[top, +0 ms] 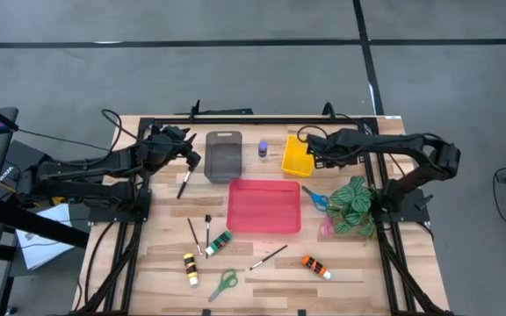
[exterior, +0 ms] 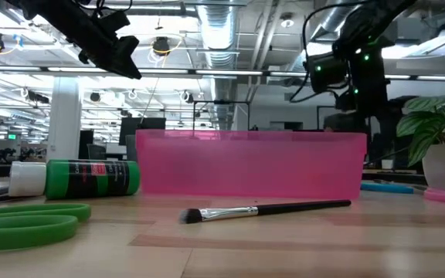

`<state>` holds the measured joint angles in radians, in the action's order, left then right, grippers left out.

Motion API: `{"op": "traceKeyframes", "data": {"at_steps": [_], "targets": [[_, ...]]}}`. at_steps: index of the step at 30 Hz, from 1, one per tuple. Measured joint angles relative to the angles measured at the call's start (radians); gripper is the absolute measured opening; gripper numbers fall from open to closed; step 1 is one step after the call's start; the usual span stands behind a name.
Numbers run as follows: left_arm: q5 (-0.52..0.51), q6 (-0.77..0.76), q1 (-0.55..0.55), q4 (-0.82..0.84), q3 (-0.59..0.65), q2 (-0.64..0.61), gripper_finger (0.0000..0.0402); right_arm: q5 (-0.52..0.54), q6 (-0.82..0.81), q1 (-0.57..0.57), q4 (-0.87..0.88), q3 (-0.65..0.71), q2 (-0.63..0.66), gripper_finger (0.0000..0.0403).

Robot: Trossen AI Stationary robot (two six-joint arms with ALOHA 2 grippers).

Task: Pick & Place Paint Supplies
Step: Put the black makeup brush into the red bin

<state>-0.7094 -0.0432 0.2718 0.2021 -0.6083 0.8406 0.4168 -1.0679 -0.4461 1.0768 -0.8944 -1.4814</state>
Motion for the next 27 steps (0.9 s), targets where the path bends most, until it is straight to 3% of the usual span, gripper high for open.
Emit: {"op": "traceKeyframes", "data": {"at_steps": [11, 19, 27], "targets": [[0.0, 0.003, 0.0, 0.0, 0.0, 0.0, 0.0116, 0.002, -0.009, -0.008, 0.007, 0.0, -0.116, 0.0109], [0.0, 0.001, 0.0, 0.001, 0.0, 0.0, 0.0116, -0.008, -0.014, -0.02, -0.051, 0.048, -0.16, 0.0103], [0.0, 0.001, 0.0, 0.0, 0.0, 0.0, 0.0117, -0.055, -0.029, -0.033, -0.178, 0.142, -0.063, 0.0103]]}}
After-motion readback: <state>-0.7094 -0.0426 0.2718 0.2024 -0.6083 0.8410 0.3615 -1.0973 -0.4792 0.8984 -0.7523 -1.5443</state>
